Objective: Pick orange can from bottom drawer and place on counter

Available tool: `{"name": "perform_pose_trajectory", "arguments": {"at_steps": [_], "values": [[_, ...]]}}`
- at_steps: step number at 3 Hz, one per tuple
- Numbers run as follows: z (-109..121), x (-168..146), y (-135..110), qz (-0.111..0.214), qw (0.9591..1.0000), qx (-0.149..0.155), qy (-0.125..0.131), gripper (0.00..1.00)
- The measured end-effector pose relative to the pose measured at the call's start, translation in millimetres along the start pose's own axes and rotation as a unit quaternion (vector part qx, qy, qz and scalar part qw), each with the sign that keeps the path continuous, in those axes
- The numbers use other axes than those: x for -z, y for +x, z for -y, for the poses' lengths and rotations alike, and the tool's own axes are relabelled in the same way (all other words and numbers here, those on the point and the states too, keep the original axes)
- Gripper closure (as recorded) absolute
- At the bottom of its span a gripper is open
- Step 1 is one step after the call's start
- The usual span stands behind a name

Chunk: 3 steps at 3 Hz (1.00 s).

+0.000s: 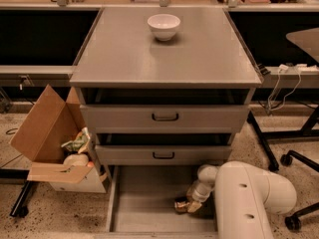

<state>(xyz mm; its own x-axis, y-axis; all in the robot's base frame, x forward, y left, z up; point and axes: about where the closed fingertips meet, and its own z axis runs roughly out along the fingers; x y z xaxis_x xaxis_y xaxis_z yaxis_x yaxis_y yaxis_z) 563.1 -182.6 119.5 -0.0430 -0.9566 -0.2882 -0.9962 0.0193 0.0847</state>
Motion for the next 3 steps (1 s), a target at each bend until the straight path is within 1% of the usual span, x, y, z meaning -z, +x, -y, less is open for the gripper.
{"name": "perform_pose_trajectory", "arguments": {"at_steps": [1,2,3], "values": [[10,31,-2,0.018,0.9987,0.003,0.047,0.89],[17,109,-10,0.038,0.9898,0.023,0.136,1.00],[-17,173,-26,0.054,0.9823,0.048,0.173,1.00]]}}
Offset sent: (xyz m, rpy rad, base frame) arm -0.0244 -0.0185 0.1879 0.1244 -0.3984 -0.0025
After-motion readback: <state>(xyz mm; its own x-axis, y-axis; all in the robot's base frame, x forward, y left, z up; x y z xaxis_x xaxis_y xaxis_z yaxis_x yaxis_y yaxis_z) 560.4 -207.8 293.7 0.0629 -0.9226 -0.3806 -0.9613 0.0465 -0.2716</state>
